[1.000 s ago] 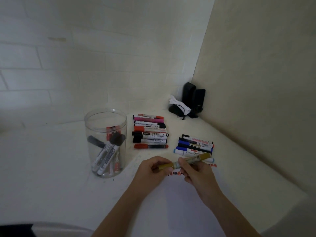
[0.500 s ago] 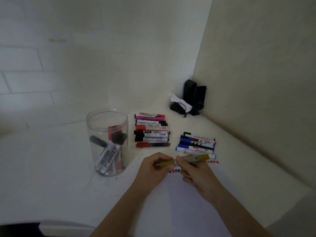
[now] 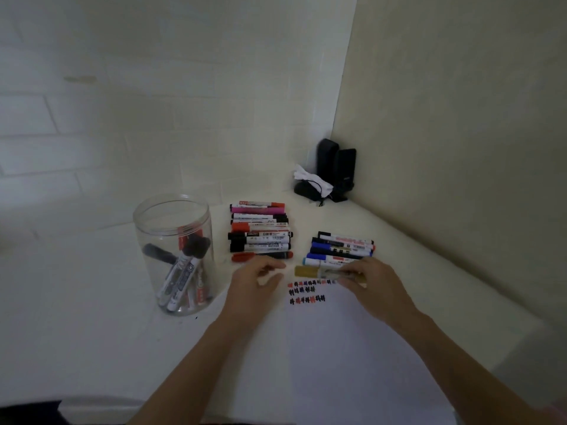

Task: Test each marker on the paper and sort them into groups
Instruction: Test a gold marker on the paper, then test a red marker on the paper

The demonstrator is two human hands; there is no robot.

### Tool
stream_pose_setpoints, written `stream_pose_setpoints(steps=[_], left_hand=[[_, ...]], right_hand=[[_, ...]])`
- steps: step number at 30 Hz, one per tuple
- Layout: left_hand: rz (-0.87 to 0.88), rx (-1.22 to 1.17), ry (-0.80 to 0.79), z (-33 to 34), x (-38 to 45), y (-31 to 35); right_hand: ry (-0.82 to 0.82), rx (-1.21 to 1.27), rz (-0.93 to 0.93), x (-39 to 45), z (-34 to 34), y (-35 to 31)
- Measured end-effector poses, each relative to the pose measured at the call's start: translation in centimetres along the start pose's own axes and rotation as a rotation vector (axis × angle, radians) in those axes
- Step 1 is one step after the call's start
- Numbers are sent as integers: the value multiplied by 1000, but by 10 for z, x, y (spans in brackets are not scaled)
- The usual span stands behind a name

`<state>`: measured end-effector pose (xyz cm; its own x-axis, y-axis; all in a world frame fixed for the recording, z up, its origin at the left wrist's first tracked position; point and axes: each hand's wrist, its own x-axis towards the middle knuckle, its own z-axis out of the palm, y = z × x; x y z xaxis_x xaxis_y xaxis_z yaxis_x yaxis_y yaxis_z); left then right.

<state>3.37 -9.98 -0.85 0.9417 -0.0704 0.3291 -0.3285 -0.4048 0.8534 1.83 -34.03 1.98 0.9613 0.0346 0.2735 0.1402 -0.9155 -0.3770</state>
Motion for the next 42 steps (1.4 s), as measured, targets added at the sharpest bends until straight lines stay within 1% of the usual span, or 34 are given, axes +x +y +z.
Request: stream_pose_setpoints(steps=[2,3,5,7,12,16,21,23,25,26,27,29,30,31,33,36,38,40,42], left_hand=[[47,188,93,-9,12,-6],[57,289,106,-12,18,-9],[73,444,74,-14,30,-14],[93,545,46,-14,40,-19],[51,679,33,-12,54,-33],[-3,728,11,-6,56,-38],[-61,701,5,-2,51,-35],[-107,603,1,-2,45,-25],[-156,423,-52,0,36,-10],[-155,345,-89,2,32,-2],[-121,298,-128,5,26,6],[11,276,-219,13,13,20],[85,291,-256,18,6,24],[154,307,-280,23,1,25],[246,319,-306,28,-6,22],[293,282,-313,25,-15,22],[292,216,-298,19,-20,27],[265,174,-312,15,-24,32],[157,229,-333,13,-25,32]], right_hand=[[47,-76,51,10,11,10],[53,-107,81,13,14,11],[60,-178,112,18,18,14],[96,-221,85,20,22,16],[133,-155,-11,22,31,14],[201,-141,11,30,32,24],[151,-51,93,39,32,22],[156,-31,78,37,34,19],[193,86,61,30,30,6],[194,212,76,24,27,-4],[142,389,120,17,22,-16],[-60,832,238,2,17,-42],[-120,992,288,-4,17,-51],[-130,1065,310,-10,19,-57],[-96,1033,328,-17,20,-60],[-104,1026,323,-26,17,-59],[-140,1040,286,-31,12,-58],[-141,1020,276,-34,7,-57],[-63,1078,355,-36,2,-49]])
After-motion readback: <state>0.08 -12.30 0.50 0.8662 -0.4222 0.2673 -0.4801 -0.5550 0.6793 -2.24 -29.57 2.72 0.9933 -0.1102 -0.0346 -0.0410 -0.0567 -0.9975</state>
